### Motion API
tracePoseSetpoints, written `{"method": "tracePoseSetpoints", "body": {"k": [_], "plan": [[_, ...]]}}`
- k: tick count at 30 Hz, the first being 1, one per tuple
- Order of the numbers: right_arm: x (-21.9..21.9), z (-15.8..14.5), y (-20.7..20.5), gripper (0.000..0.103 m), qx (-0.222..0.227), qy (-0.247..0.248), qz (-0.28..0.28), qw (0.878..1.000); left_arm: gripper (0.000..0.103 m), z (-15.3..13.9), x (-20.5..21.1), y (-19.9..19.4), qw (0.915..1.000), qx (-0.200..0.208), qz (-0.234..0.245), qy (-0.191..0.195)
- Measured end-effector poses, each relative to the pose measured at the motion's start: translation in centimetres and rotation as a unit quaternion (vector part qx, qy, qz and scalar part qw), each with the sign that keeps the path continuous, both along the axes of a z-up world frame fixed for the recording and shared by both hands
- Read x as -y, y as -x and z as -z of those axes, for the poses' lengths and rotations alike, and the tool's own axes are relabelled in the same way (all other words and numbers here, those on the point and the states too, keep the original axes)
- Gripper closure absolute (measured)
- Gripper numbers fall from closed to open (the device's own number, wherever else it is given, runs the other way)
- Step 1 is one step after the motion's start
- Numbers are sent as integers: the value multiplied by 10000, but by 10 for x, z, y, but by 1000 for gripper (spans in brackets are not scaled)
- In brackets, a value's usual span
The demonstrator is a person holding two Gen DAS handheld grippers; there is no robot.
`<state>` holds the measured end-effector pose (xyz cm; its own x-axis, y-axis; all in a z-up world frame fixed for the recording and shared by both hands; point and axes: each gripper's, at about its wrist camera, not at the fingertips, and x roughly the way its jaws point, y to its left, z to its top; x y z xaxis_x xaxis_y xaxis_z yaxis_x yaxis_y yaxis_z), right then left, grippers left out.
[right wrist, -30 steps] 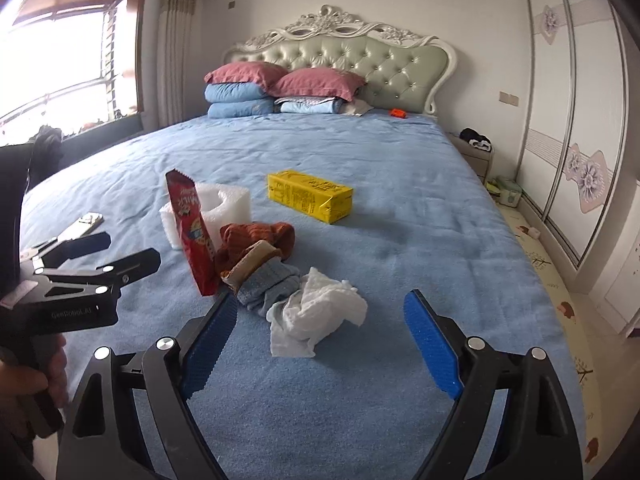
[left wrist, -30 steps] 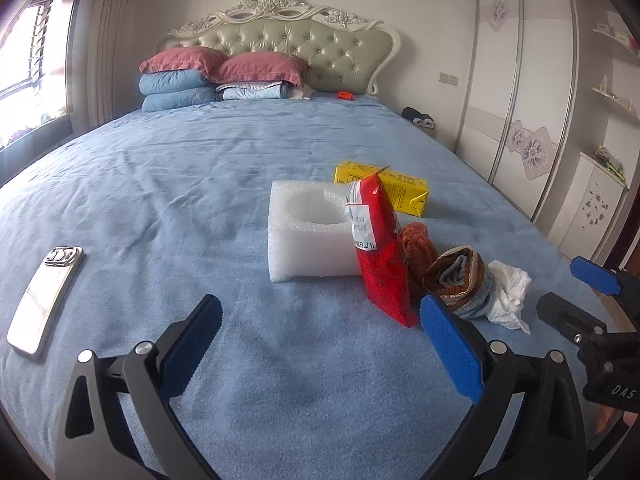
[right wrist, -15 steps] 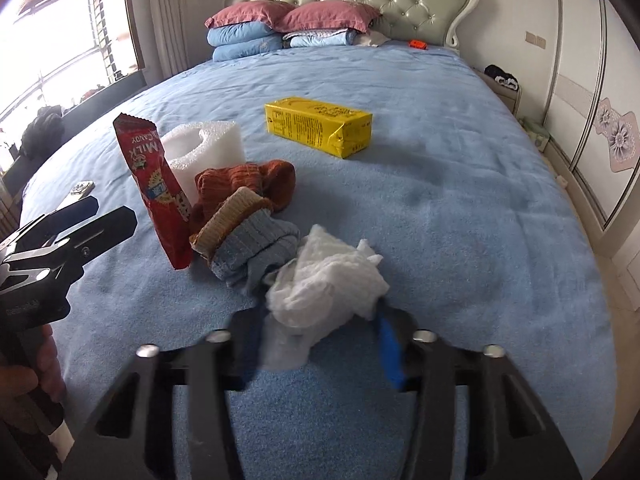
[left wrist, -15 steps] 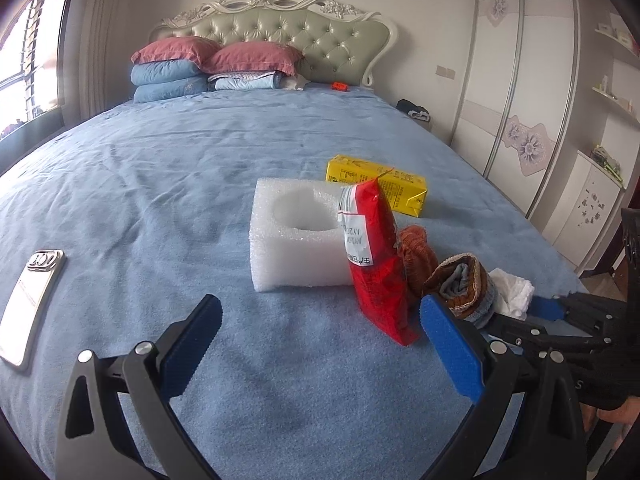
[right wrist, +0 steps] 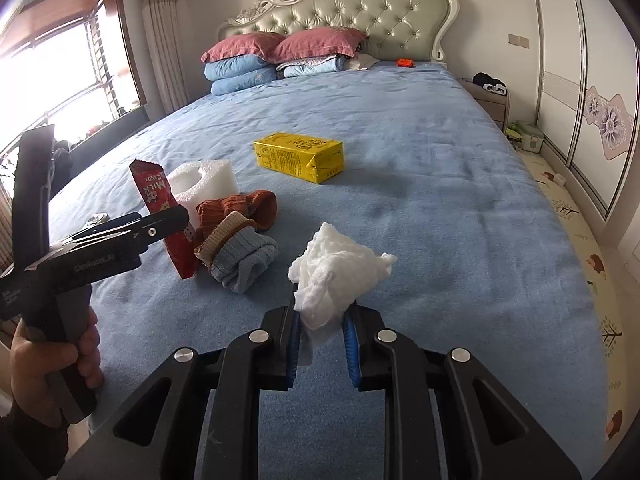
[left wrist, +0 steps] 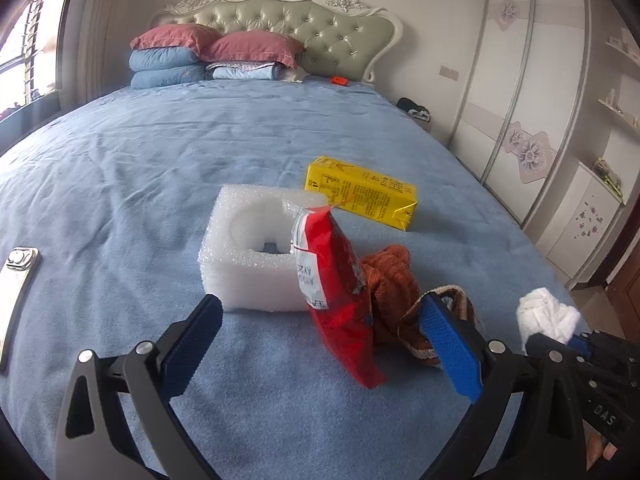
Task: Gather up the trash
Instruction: 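Grasp the crumpled white tissue with the right tool while the left tool grasps the red snack bag, then carry the white tissue and red snack bag over the yellow bin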
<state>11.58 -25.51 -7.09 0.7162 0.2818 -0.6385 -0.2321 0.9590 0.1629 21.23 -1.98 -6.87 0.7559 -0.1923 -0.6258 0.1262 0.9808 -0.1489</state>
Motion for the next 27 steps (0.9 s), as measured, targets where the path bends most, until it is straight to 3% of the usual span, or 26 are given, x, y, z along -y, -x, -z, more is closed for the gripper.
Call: {"method": "tracePoseSetpoints", "body": {"k": [4,7,11,15,22,27], "plan": [[7,-2,3,84,39,-43,3,10000,41,8,2,-9,9995,-295,-20,140],[10,-1,6,84,37,-87,-5,10000,81,14,-1,-12,9985,-470,5,280],[15,-1,12,84,55,-168,4,9998,81,10,-12,2,9976,-427,-32,538],[20,-3,19,84,137,-219,-18,9997,81,-5,-13,24,9989,-240,92,392],[38,-11,41,84,242,-566,-75,9981,81,-32,20,61,9971,-3,755,61],[69,-13,64,84,257,-768,68,9967,80,-39,69,80,9893,-3,1457,18]]}}
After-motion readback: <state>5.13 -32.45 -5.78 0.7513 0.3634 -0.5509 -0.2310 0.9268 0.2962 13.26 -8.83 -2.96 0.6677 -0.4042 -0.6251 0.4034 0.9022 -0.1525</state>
